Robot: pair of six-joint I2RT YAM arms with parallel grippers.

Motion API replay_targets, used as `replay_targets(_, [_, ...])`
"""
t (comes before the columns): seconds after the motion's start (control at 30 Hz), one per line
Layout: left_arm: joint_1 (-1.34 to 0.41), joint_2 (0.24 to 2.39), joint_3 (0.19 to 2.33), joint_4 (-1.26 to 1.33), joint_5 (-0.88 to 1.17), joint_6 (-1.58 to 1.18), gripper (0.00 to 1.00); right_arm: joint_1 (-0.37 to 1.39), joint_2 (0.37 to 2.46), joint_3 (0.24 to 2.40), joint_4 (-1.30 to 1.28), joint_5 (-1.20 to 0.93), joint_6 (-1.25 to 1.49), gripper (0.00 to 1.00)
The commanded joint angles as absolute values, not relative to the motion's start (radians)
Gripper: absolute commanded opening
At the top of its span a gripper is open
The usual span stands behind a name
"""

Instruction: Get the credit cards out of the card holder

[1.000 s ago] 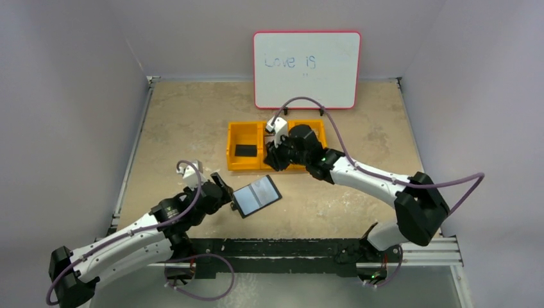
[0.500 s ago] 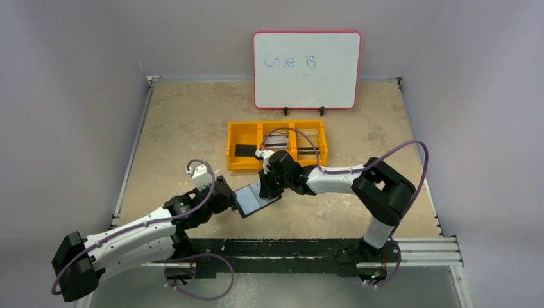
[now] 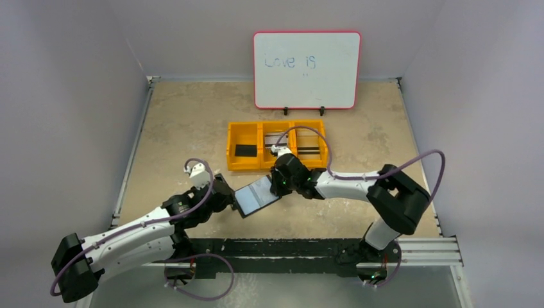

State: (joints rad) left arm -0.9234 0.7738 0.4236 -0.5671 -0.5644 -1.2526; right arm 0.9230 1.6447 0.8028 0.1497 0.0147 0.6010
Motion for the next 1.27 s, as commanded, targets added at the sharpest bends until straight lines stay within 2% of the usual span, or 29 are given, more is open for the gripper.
replay_targets(0.0, [-0.925, 0.751, 0.497, -0.588, -0.643, -1.24, 0.6, 0.921, 1.49, 0.779, 0.01, 0.216, 0.648, 0.11])
replay_targets(0.1, [-0.925, 0.741, 0.532, -0.615, -0.702, -1.243, 0.63, 0.92, 1.355, 0.781, -0.001, 0.333, 0.605, 0.14])
replay_targets(0.13, [-0.925, 0.738, 0.546, -0.622, -0.725, -1.241, 0.63, 0.92, 1.312, 0.783, -0.002, 0.386, 0.583, 0.18])
replay_targets(0.23, [-0.925, 0.737, 0.597, -0.641, -0.795, -1.221, 0.69, 0.92, 1.193, 0.801, -0.026, 0.572, 0.532, 0.36])
replay_targets(0.33, [-0.925, 0.754, 0.674, -0.678, -0.884, -1.197, 0.73, 0.908, 1.101, 0.81, -0.023, 0.748, 0.47, 0.63])
replay_targets(0.47, [-0.925, 0.819, 0.823, -0.79, -1.043, -1.18, 0.75, 0.794, 0.998, 0.813, 0.042, 0.789, 0.334, 0.82])
replay_targets(0.63, [-0.925, 0.935, 1.044, -1.006, -1.258, -1.253, 0.77, 0.538, 0.908, 0.844, 0.042, 0.631, 0.258, 0.89])
replay_targets(0.73, [-0.925, 0.989, 1.132, -1.126, -1.318, -1.31, 0.77, 0.468, 0.891, 0.857, 0.054, 0.475, 0.219, 0.95])
replay_targets(0.83, [-0.925, 1.019, 1.17, -1.207, -1.35, -1.36, 0.77, 0.447, 0.919, 0.892, 0.019, 0.406, 0.237, 0.97])
replay_targets(1.03, [-0.925, 0.99, 1.162, -1.213, -1.343, -1.377, 0.77, 0.337, 0.976, 0.881, -0.004, 0.328, 0.272, 0.99])
replay_targets(1.23, [-0.925, 0.914, 1.124, -1.126, -1.351, -1.311, 0.77, 0.33, 0.967, 0.866, 0.031, 0.203, 0.3, 0.98])
